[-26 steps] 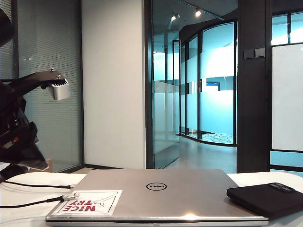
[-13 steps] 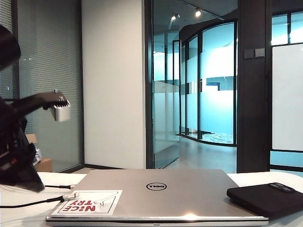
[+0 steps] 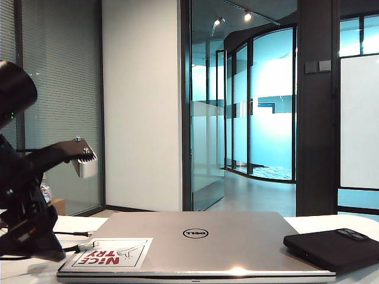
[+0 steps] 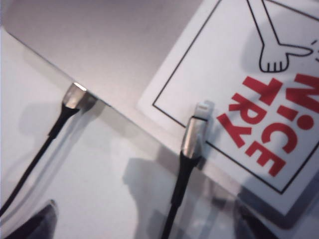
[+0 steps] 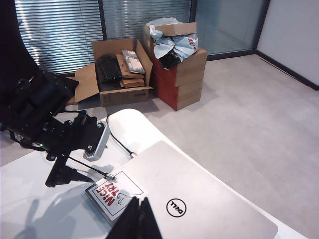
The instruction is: Pick up the charging cable and the phone, plug the charging cable into the charging port on the phone, and finally place them back on the table.
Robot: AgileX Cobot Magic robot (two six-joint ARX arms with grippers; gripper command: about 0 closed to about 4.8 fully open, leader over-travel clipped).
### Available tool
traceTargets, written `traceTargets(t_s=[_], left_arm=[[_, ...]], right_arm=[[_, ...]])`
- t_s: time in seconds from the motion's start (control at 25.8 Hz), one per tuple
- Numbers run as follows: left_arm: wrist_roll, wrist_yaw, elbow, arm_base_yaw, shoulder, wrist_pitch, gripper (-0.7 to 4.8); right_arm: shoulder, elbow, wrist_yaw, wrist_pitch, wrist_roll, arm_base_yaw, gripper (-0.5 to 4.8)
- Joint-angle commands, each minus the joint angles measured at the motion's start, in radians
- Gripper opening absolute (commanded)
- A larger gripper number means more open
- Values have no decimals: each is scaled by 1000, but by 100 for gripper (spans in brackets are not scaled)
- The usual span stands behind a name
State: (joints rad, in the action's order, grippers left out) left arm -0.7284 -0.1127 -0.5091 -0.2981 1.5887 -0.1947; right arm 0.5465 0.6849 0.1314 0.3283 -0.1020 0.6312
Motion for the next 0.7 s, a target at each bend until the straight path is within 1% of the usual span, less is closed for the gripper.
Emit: traceTargets(t_s=[0.04,0.35,0.39,0.47,0.5,0.54,0.62,0.66,0.7], left_arm=[[3,-3,0,-2,21,-43,479],[4,-4,0,-2,39,-53,478],[4,-4,0,-2,39,-53,434],[4,-4,0,-2,39,-52,301],[8,-4,0,-2,39,-43,149],[18,-4,0,-2,39,-30,81],[50,-5,0,-2,39,-5,81],[53,-8,0,-2,40,10,81],[52,-13,0,-2,42,41,95]], right_arm=[[0,5,-3,-18,-3,0,-5],[0,5,-3,-18,-3,0,-5],[0,5,-3,-19,-3,0,-5],[0,5,-3,-18,-3,0,-5],[0,5,-3,-19,-3,0,-5],[0,5,-3,-19,-3,0,-5],[0,5,-3,-19,-3,0,-5],[0,5,-3,-19,-3,0,-5],[0,5,-3,-19,-3,0,-5]])
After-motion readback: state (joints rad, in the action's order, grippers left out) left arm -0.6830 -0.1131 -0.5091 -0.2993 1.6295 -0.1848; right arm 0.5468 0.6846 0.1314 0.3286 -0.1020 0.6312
